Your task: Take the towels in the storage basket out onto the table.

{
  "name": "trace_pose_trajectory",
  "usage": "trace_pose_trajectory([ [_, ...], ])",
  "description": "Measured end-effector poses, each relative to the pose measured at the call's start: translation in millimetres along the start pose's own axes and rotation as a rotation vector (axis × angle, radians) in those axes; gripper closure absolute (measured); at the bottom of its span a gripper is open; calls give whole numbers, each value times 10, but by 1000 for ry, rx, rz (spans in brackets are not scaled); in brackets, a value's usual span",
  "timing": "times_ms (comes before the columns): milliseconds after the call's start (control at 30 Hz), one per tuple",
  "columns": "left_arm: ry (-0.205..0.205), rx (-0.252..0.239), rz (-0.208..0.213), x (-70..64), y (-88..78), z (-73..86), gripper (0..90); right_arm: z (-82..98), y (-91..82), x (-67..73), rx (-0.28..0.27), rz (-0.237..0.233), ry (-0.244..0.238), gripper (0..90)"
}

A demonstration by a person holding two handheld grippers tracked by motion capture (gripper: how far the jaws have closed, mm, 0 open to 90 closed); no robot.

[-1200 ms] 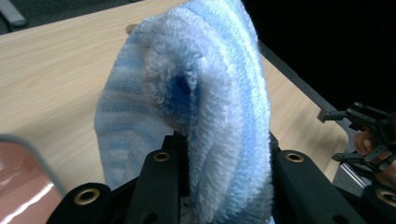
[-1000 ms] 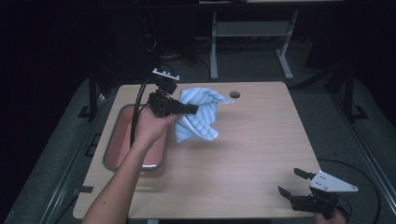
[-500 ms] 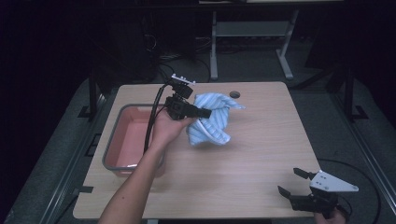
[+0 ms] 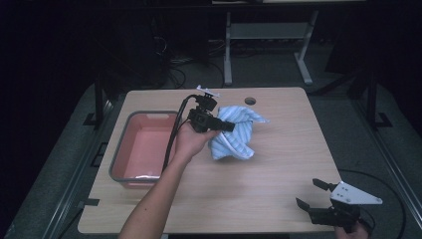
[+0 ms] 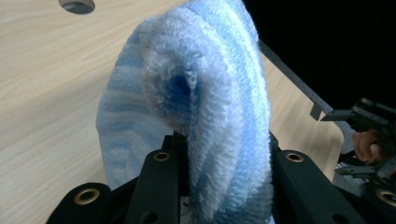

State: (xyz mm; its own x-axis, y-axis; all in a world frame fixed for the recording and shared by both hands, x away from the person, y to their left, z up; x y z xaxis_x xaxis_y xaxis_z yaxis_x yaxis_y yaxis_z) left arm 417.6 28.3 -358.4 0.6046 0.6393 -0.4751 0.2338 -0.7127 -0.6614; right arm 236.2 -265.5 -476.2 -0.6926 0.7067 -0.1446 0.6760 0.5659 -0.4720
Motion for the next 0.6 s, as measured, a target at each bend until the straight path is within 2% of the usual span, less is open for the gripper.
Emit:
trace_pose_trajectory([
  [333, -11, 28, -1, 22, 234, 46, 699, 1, -8, 4, 1, -2, 9, 137],
  [600, -28, 53, -21, 71, 395, 118, 699, -1, -6, -1, -5, -5, 6, 137],
])
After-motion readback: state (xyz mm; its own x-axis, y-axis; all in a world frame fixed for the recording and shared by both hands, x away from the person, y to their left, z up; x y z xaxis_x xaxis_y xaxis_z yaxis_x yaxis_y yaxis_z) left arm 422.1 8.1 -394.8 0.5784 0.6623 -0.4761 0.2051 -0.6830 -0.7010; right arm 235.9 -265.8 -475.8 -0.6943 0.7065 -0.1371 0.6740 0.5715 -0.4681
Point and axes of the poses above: each handheld gripper's, and its own axes: y roughly forward along the jaws, z roughly out of its underside, x roughly to its left, the point moved 6 cm from there along y, roughly forward along the jaws, and after that the axes turned 9 degrees about -y, right-handed, at the moved point
